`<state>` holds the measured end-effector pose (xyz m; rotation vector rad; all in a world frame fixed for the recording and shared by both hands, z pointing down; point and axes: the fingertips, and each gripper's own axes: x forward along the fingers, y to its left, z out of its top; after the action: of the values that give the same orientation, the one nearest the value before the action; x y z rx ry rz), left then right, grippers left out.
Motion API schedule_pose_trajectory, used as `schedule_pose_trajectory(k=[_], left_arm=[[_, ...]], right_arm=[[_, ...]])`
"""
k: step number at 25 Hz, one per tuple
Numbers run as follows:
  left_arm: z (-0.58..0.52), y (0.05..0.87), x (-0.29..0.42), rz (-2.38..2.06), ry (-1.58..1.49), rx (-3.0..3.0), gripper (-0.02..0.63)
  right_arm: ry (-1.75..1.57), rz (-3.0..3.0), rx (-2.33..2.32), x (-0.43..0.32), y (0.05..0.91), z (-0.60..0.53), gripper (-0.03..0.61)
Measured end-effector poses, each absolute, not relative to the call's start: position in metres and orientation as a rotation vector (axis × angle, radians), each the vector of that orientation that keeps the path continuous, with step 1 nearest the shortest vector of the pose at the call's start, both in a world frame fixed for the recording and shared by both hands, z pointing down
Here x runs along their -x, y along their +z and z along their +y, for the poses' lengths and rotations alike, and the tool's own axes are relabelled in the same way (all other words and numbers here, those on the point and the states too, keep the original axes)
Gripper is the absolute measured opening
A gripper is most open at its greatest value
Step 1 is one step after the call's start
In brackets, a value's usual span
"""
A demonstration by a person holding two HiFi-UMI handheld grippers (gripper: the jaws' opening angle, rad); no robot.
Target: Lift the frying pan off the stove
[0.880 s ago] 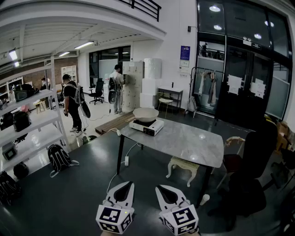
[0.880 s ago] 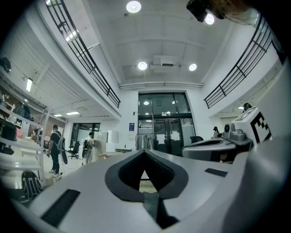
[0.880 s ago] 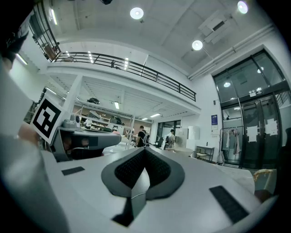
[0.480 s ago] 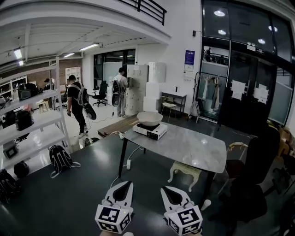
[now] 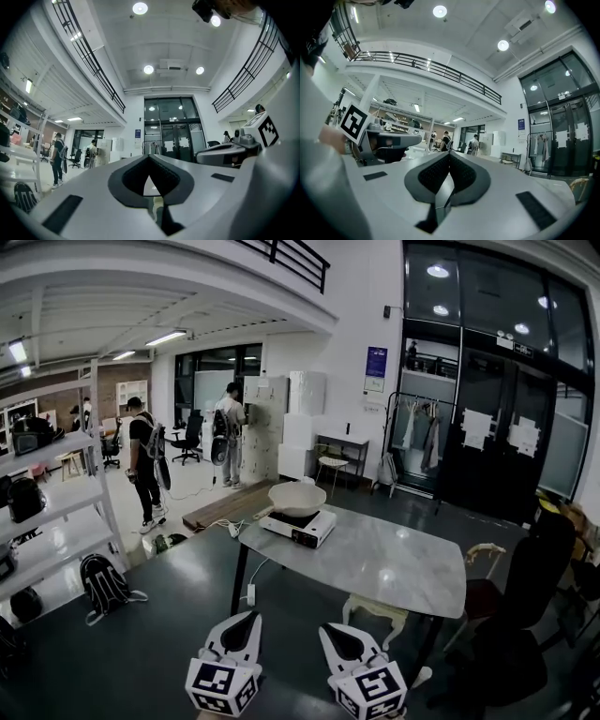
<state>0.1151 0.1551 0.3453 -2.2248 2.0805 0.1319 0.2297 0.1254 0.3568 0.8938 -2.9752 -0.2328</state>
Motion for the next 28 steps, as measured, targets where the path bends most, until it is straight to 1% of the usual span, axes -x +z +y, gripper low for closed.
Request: schedule_pose_trajectory(k=[4, 9, 13, 23, 28], left_arm=[[0.119, 0.349, -0.076, 2.074, 0.133, 2.253, 0.011], [0.078, 0.349, -0.036, 2.028, 0.101, 2.287, 0.011], [0.057, 0.351, -0.003, 2.038, 0.102, 2.287, 0.011], [0.021, 0.362, 0.039, 2.049, 0.107, 2.299, 0.011], [-0.002, 0.371, 0.064, 2.077, 0.103, 2.284, 0.011]], right_arm=[[-0.218, -2.978, -0.911, -0.193, 0.358, 0.092, 0.025], [-0.125, -3.021, -0.924, -0.153, 0.360, 0.053, 0.025], [-0.131, -3.005, -0.969, -0.127, 0.362, 0.029, 0.025], [-0.014, -2.998, -0.936, -0.085, 0.368, -0.012, 0.025], [-0.026, -3.004, -0.891, -0.060, 0.372, -0.040, 0.025]])
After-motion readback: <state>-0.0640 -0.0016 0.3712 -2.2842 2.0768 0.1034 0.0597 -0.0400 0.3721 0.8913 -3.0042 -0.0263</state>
